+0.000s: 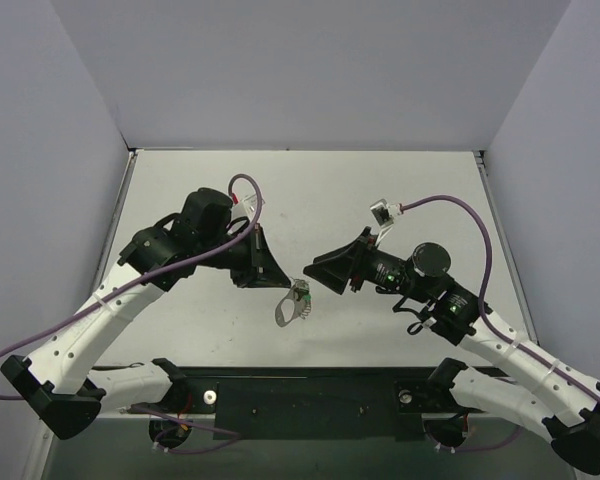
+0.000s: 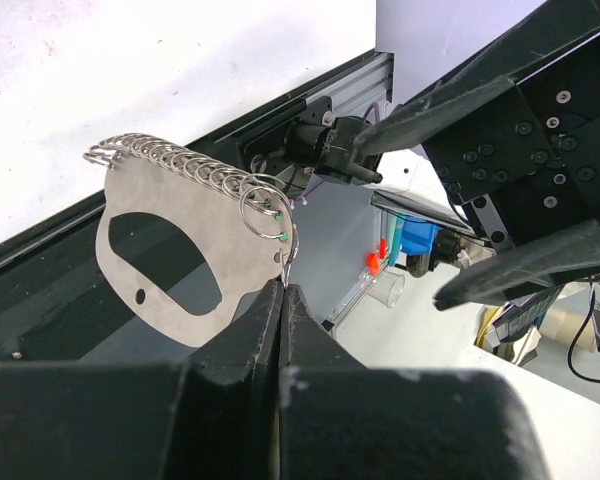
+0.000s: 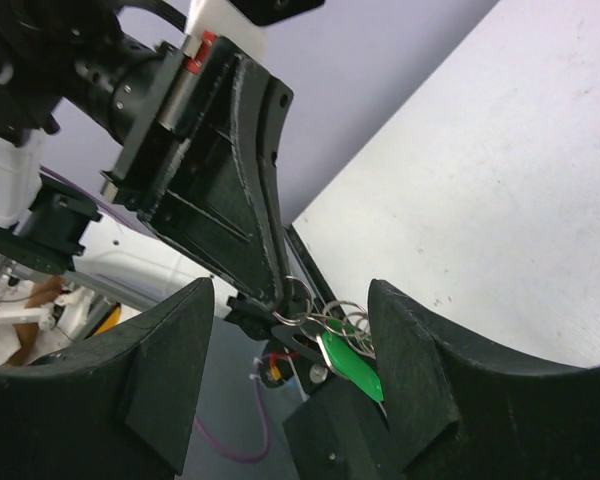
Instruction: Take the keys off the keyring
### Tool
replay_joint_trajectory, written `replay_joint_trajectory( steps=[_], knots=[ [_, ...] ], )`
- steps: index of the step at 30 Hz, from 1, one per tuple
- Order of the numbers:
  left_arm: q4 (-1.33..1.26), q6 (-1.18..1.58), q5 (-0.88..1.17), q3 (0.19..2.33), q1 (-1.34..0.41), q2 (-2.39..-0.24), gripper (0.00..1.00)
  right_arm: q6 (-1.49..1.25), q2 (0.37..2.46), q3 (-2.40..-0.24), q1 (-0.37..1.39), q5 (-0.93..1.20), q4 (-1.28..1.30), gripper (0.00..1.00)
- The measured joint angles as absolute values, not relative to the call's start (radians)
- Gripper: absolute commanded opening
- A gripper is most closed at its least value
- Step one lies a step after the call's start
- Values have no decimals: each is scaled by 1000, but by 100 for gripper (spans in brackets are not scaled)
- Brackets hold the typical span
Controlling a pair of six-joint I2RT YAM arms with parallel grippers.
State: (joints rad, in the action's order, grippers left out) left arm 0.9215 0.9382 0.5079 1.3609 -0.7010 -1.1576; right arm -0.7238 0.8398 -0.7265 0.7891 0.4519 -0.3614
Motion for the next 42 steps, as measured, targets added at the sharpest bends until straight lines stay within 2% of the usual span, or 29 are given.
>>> replay_joint_trajectory(
  steps=[11,23,42],
  knots=[
    [926,954,510,1359,-671,-1151,0,-843,878,-686,786,453,-542,57],
    [925,965,510,1354,-659,-1143,0,-812,889,-686,893,448,-490,56],
    [925,965,510,1354,-657,-1141,0,-757,934,-686,892,443,-425,56]
  ],
)
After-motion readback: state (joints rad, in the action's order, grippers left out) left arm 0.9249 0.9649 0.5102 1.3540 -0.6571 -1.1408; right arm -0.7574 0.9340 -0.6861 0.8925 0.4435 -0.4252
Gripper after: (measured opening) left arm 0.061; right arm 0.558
